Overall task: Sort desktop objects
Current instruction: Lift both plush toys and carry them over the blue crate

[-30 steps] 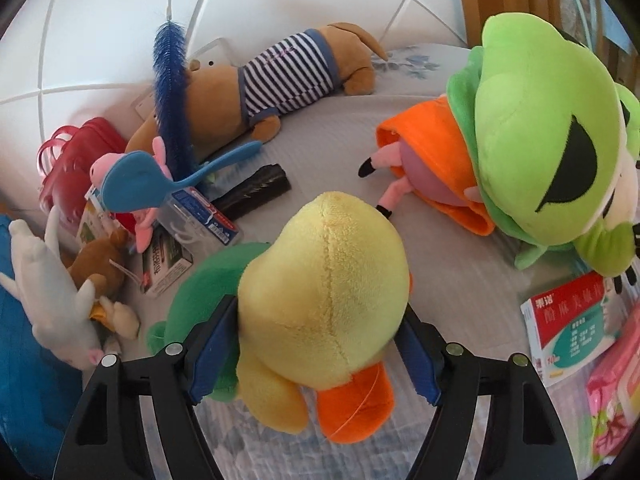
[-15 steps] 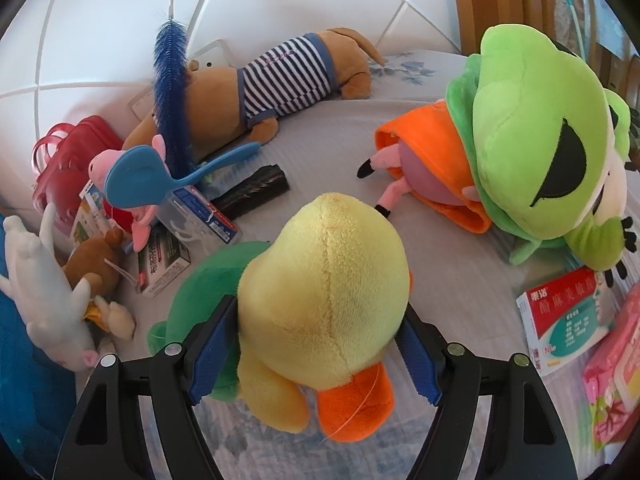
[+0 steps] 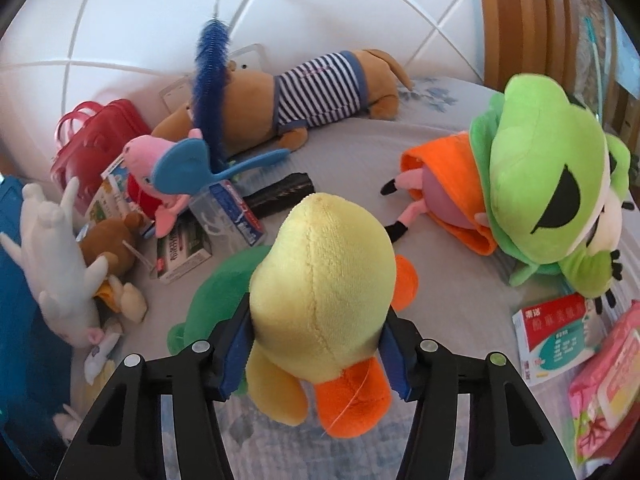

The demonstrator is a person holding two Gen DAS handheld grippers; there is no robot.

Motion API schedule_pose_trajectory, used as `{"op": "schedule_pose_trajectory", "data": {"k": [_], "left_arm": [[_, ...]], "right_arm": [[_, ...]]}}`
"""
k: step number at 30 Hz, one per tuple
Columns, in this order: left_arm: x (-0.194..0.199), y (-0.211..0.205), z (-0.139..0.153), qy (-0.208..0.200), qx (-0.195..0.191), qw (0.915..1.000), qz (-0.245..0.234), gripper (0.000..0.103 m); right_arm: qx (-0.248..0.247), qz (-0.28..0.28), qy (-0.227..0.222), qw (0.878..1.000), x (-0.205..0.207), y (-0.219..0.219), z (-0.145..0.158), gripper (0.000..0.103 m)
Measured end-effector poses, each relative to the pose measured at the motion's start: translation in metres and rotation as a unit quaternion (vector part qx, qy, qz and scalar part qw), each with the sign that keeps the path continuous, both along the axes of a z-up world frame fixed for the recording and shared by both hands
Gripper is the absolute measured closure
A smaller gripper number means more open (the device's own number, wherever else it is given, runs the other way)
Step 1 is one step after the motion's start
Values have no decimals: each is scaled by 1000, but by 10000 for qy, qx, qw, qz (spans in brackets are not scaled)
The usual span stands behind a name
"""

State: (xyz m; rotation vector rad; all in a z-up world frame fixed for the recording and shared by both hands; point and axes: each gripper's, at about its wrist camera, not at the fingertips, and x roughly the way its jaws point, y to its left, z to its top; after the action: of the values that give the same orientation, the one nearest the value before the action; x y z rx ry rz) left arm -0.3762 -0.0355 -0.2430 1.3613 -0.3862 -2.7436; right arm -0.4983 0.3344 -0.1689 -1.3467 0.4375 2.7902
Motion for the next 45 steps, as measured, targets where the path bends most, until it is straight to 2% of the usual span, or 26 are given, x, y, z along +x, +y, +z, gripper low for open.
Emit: {"op": "schedule_pose_trajectory", "data": {"k": [8, 13, 18, 22, 30, 38, 45], "left_arm": [[14, 14, 34, 172, 57, 9998, -19, 56], [28, 26, 74, 533, 71, 9985, -52, 56], [42, 36, 131, 1022, 72, 9947, 18, 56], [56, 42, 176, 1485, 34, 9889, 105, 56], [85, 37, 245, 2165, 30, 9754, 412, 56], [122, 18, 314, 2700, 69, 9606, 657, 56], [156, -30, 367, 2933, 366, 9515, 849, 55]], "right_arm": [[-90, 379, 219, 9990, 28, -11, 29, 48], [-426, 627, 446, 9961, 50, -14, 60, 48], [-748, 1081, 874, 9875, 68, -32, 112, 48], [-931, 1495, 1352, 9750, 82, -52, 159, 48], [-1090, 2372, 2276, 9381, 104, -108, 250, 48], [-1354, 2851, 2718, 9091, 111, -152, 306, 48], [-1549, 3267, 2894, 8863, 125, -206, 336, 48]]}}
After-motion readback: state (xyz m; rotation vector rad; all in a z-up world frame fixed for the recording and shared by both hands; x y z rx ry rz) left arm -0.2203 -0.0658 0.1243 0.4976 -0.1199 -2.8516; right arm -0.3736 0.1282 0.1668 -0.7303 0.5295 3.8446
